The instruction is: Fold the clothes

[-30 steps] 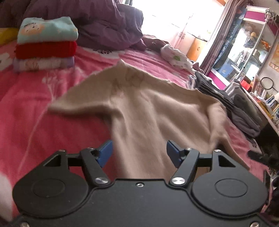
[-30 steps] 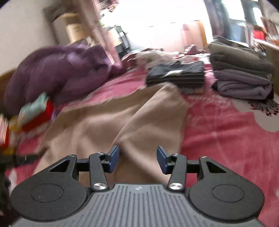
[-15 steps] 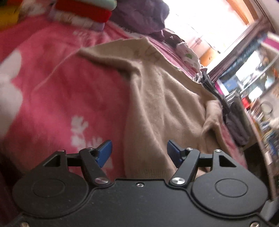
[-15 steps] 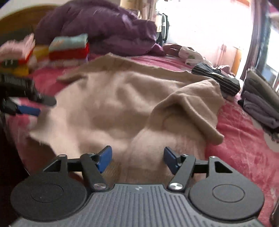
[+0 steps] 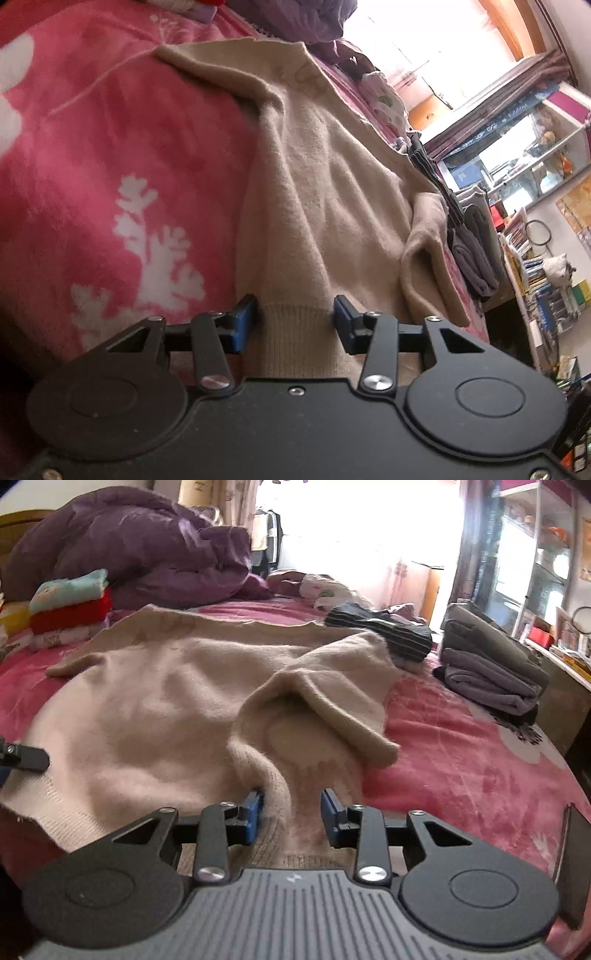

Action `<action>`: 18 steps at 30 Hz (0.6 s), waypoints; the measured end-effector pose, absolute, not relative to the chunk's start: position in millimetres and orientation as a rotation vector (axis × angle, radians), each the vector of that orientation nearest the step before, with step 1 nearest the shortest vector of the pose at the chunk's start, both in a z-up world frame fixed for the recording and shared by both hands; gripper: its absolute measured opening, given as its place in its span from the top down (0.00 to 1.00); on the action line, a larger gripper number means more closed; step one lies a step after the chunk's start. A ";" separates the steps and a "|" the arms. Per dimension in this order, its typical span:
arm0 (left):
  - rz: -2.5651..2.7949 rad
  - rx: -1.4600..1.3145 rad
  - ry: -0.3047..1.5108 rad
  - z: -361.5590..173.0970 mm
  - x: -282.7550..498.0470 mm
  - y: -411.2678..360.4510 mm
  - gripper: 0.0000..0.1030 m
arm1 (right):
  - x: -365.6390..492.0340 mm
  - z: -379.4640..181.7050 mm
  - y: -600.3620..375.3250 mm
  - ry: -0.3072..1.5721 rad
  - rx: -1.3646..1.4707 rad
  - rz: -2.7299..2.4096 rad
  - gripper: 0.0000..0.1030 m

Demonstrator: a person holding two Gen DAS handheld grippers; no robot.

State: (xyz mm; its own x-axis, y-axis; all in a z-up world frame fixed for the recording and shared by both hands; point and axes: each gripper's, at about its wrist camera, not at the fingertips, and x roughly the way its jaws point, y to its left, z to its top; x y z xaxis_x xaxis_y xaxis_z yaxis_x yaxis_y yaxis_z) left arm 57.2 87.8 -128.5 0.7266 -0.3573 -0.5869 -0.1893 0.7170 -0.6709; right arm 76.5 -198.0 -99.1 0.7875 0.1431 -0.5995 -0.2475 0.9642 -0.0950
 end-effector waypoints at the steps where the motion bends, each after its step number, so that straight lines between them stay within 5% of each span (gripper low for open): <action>1: -0.108 -0.787 0.771 -129.9 57.6 88.2 0.72 | 78.0 -102.6 -194.8 0.642 -0.176 0.232 0.67; 2: -0.113 -0.789 0.770 -131.2 57.9 88.5 0.86 | 79.4 -106.9 -191.8 0.654 -0.184 0.244 0.70; 4: -0.119 -0.788 0.750 -129.3 56.1 89.4 0.92 | 83.0 -109.0 -195.9 0.675 -0.124 0.260 0.86; 13: -0.148 -0.899 0.556 -96.2 32.8 135.3 0.95 | 66.4 -56.1 -314.4 0.454 0.563 0.151 0.88; 18: -0.094 -0.898 0.558 -91.7 24.4 149.7 0.95 | 53.5 -79.1 -350.4 0.516 0.753 0.094 0.90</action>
